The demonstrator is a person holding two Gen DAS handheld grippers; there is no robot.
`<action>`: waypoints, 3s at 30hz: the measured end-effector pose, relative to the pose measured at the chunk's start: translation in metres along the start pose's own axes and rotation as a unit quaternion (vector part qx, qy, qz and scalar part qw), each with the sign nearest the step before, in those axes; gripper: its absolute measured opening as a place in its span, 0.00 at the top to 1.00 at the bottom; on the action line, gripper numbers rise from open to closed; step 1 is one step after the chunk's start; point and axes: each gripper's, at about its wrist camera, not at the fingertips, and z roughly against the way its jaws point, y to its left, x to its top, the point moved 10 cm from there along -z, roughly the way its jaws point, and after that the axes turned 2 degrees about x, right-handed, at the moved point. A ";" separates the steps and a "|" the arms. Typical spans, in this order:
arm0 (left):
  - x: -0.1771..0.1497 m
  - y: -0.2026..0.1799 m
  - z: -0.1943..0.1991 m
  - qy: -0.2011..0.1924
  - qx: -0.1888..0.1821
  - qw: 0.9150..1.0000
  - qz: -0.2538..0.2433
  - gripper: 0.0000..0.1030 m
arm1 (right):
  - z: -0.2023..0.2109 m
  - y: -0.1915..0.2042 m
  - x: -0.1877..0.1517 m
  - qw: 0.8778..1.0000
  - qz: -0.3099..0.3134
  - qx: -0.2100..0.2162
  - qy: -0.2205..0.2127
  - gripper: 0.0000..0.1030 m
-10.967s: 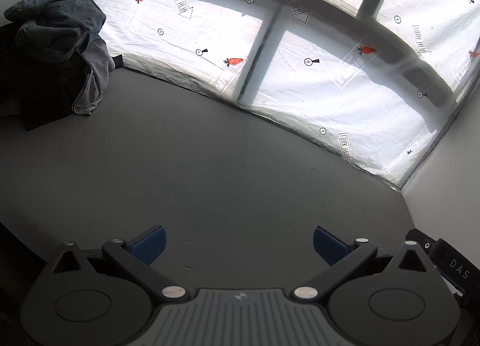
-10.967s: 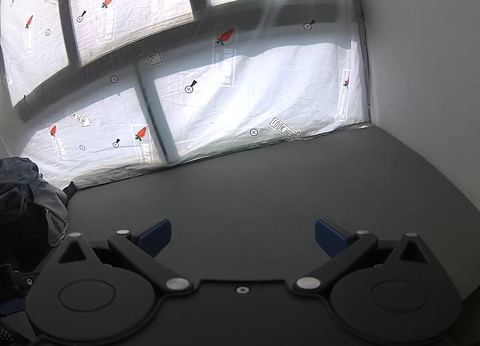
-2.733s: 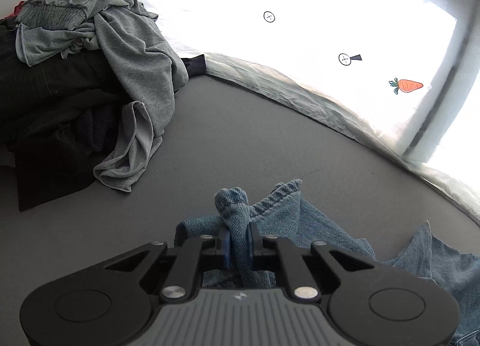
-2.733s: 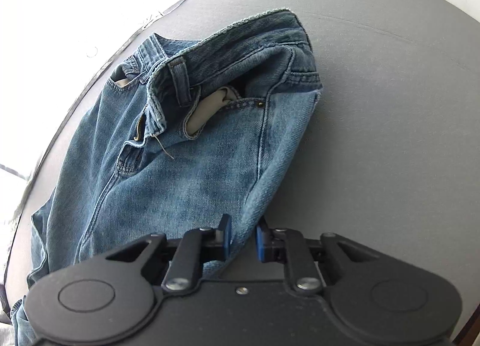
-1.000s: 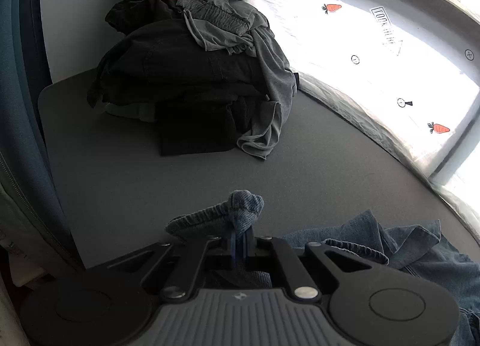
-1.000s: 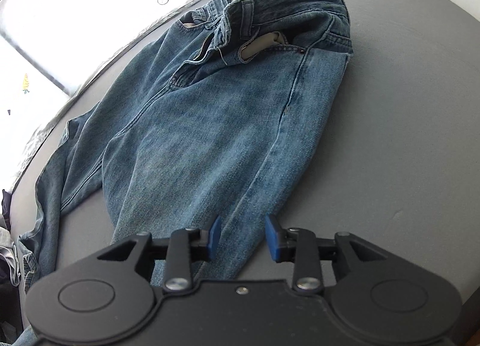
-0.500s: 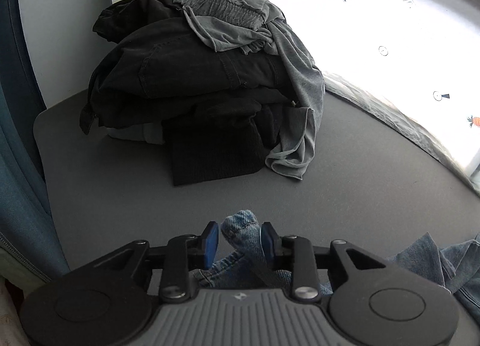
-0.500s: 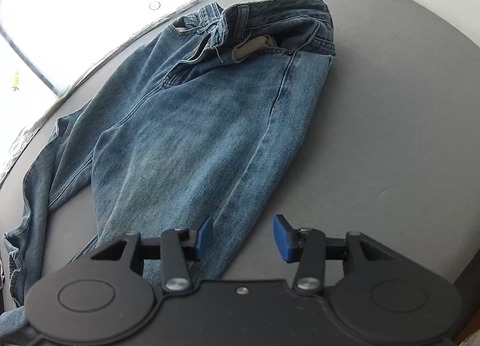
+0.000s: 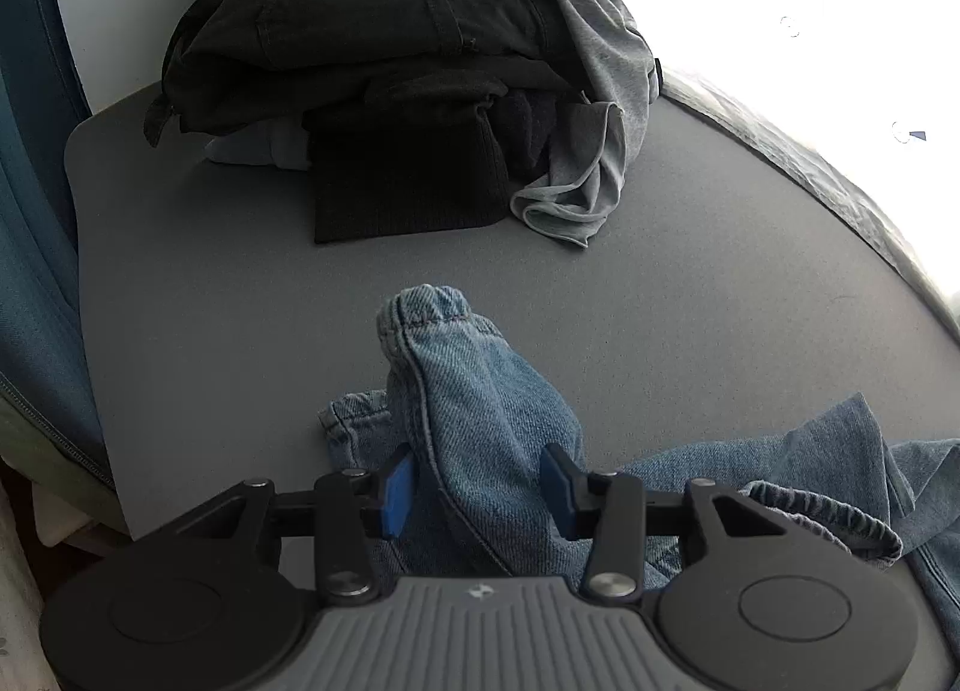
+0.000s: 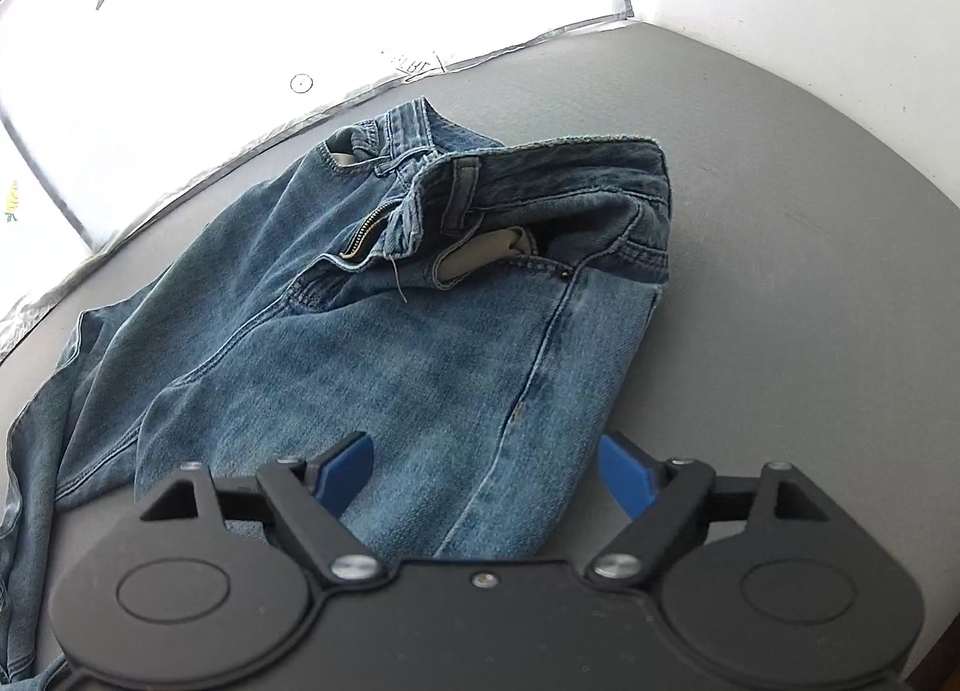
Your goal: Fold clothes
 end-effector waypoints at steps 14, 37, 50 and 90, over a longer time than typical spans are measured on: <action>-0.014 -0.062 -0.010 0.017 0.089 0.996 -0.028 0.50 | -0.110 -0.084 0.094 1.000 0.011 -0.027 0.002 0.11; -0.021 -0.189 0.045 -0.050 -0.041 0.976 -0.208 0.50 | -0.031 -0.181 0.192 0.933 0.117 -0.300 -0.162 0.80; -0.102 -0.284 0.055 -0.025 -0.185 0.908 -0.374 0.49 | -0.038 -0.091 0.116 0.961 0.141 -0.196 -0.138 0.18; 0.063 -0.267 -0.023 -0.074 -0.110 0.963 -0.234 0.97 | -0.110 0.050 0.033 0.990 0.136 -0.026 -0.004 0.00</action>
